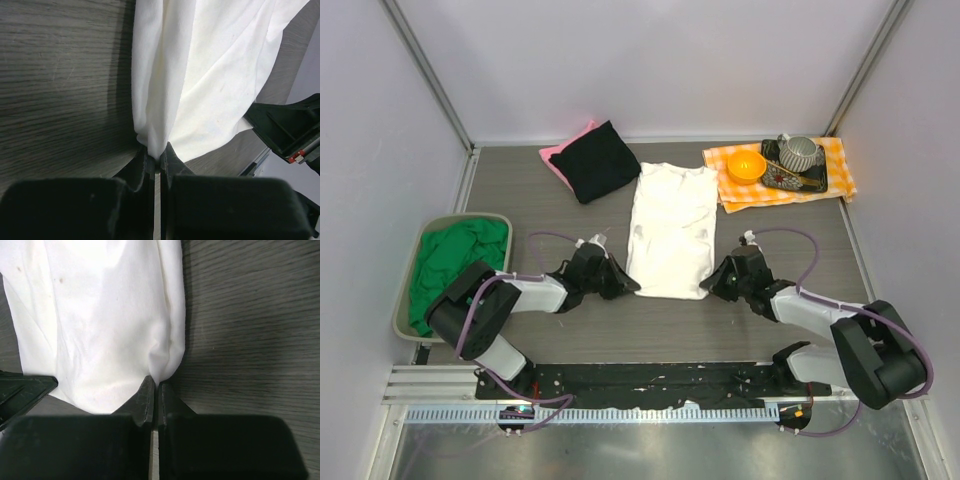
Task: Fold and stack the t-shirts
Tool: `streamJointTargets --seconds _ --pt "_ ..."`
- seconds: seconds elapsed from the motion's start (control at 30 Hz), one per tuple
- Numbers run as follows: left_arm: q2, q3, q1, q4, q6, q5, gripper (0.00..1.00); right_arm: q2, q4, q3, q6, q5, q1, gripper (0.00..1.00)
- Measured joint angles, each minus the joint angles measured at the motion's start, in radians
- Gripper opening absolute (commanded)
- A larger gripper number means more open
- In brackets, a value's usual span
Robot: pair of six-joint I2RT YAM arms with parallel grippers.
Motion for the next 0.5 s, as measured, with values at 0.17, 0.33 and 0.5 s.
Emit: streamJointTargets --seconds 0.17,0.33,0.5 --pt "-0.038 -0.016 -0.024 -0.029 0.003 -0.022 0.00 -0.058 -0.087 -0.001 -0.018 0.008 0.030 0.01" --pt "-0.131 -0.046 -0.096 -0.136 0.005 -0.051 0.00 -0.163 -0.279 0.013 -0.047 0.025 0.105 0.01" --pt "-0.251 -0.077 -0.221 -0.270 -0.010 -0.118 0.00 -0.275 -0.480 0.053 -0.053 0.058 0.224 0.01"
